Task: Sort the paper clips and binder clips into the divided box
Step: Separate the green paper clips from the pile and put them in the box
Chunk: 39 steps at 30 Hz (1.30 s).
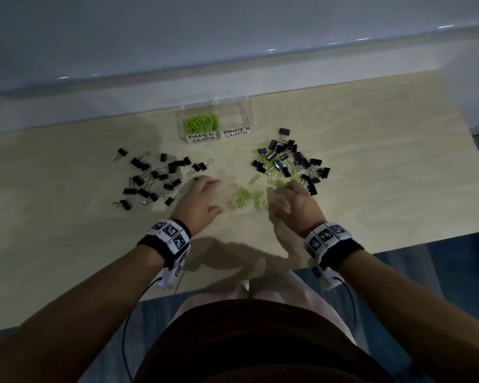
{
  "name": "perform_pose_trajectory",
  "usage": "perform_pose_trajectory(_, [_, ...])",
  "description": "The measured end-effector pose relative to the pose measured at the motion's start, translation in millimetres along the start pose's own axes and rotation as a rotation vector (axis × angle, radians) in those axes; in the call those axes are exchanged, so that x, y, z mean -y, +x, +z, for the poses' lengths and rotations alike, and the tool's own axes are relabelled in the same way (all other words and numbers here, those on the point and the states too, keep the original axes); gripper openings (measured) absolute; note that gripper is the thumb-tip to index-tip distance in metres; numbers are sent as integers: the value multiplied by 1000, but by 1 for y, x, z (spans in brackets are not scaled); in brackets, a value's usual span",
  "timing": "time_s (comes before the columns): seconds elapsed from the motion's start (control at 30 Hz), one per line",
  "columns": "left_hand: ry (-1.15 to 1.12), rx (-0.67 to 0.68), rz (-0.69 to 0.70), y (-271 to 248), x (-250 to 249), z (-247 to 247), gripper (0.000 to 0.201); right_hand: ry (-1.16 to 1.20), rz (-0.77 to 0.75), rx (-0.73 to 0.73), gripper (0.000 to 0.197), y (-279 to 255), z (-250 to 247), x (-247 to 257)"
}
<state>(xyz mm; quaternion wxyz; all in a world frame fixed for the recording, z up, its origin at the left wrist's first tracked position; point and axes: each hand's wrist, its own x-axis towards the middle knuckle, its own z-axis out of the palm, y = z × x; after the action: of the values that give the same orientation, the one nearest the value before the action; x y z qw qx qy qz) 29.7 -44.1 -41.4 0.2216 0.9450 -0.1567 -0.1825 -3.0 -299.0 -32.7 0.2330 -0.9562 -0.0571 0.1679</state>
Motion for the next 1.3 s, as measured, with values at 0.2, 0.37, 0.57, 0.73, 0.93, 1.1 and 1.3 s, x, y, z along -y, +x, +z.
perform_pose_trajectory(0.2, [-110,-1,-194,3,-15,17,85,24,64,61,47,-9,1,17])
perform_pose_trajectory(0.37, [-148,24,-132,27,-36,27,77,125,69,81,56,27,14,29])
perform_pose_trajectory(0.57, [-64,58,-34,45,-36,16,43,30,-76,122,44,52,5,41])
perform_pose_trajectory(0.73, [-4,106,-43,49,-32,10,26,-170,-100,161,35,62,2,38])
perform_pose_trajectory(0.93, [200,138,37,53,-34,6,17,-317,-209,213,53,70,2,35])
perform_pose_trajectory(1.1, [179,202,57,59,-30,-6,16,-157,-216,206,38,80,4,27])
perform_pose_trajectory(1.3, [-269,35,-105,63,-12,-39,11,107,-83,160,16,108,-28,39])
